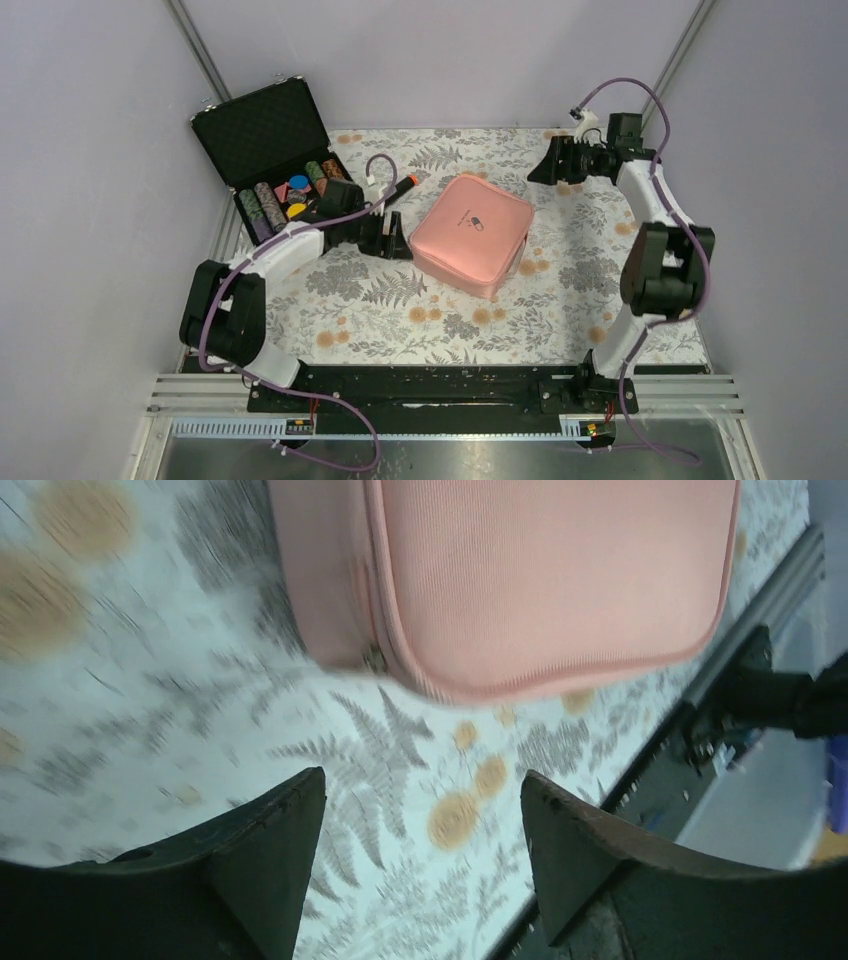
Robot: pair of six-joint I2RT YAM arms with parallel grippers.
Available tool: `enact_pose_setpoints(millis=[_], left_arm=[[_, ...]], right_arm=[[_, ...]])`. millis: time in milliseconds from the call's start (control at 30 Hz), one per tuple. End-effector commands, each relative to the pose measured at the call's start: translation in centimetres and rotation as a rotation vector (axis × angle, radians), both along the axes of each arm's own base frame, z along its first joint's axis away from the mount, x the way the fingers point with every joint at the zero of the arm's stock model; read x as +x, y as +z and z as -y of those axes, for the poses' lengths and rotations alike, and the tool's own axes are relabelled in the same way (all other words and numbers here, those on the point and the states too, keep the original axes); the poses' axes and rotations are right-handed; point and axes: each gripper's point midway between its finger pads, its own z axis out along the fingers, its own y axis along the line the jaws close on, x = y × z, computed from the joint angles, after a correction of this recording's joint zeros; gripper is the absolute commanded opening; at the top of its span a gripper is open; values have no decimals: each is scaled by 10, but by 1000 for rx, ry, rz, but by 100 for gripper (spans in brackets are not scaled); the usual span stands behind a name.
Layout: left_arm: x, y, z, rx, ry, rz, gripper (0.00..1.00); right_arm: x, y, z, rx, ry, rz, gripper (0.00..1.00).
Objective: Organize the medicine kit
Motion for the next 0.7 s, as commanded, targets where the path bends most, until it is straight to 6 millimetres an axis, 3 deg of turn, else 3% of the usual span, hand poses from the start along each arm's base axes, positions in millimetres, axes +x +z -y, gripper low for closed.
enact_pose_setpoints(millis=[0, 167, 300, 400, 500, 667], left_arm=[[-35, 15, 19, -129, -66, 4, 71], [-37, 7, 48, -109, -128, -7, 71], [-19, 1, 68, -78, -144, -28, 70], [2, -5, 73, -42, -137, -5, 69], [16, -11, 78, -19, -145, 9, 69], [23, -12, 76, 28, -167, 13, 69]], right_arm=[[49, -14, -9, 110, -20, -37, 83], [71, -37, -28, 159, 18, -52, 83], [65, -34, -49, 212, 58, -95, 82], [48, -31, -60, 254, 95, -137, 82], [21, -42, -67, 294, 119, -210, 81], [-29, -50, -62, 273, 135, -261, 81]])
